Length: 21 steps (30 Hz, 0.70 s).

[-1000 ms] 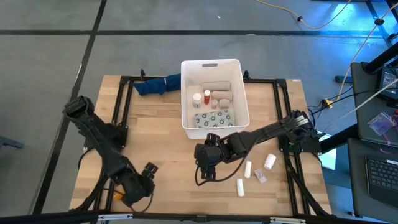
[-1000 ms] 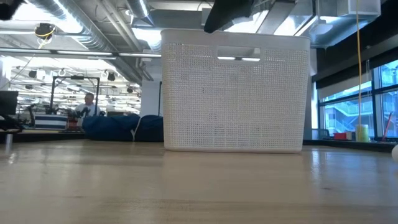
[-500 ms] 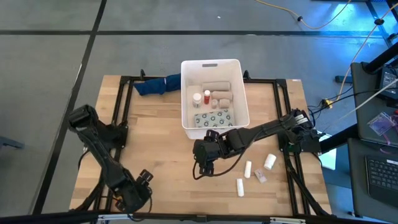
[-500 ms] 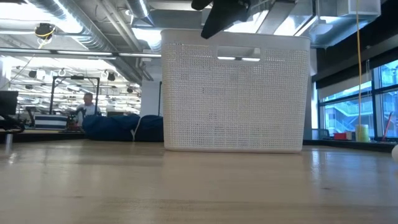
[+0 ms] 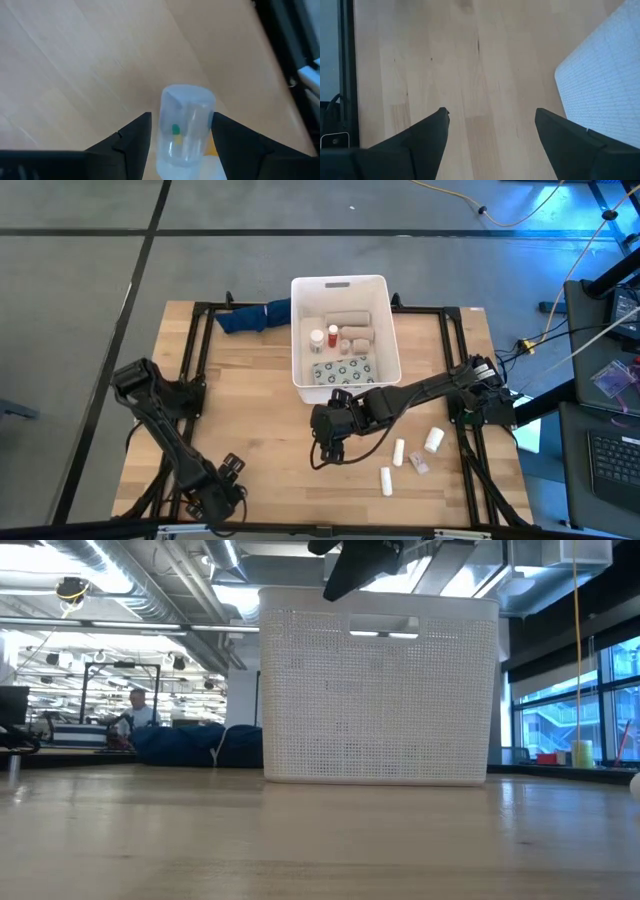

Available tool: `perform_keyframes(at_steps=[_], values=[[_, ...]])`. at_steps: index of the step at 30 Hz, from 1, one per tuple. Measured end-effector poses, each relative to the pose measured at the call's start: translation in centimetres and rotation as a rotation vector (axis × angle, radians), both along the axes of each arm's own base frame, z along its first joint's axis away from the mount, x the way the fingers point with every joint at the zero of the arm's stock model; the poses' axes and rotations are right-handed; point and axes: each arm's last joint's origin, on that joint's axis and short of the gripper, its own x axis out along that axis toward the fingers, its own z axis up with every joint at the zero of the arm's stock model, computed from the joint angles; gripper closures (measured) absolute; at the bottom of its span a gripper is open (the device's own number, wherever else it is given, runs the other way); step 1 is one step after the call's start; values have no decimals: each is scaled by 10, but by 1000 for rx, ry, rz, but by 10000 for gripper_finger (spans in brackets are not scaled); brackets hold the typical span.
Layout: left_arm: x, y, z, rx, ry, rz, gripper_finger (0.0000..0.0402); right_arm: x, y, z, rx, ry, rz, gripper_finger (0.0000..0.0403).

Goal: Pick & place medical supplies in basket/bin
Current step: Put the left transparent medicine bottle into the bin

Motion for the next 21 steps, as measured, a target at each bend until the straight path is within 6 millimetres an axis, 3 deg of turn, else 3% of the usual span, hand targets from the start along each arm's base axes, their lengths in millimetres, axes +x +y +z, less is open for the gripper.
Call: perform_keyframes(at_steps=[14, 18, 21], values=[[1, -1, -6, 23, 26, 54, 257, 0, 0, 0, 0, 1, 1, 107], [5, -5, 7, 28, 19, 72, 257, 0, 0, 0, 0, 1, 1, 107], [7, -2, 28, 83, -26, 92, 257, 0, -1, 0, 9, 5, 10, 107]])
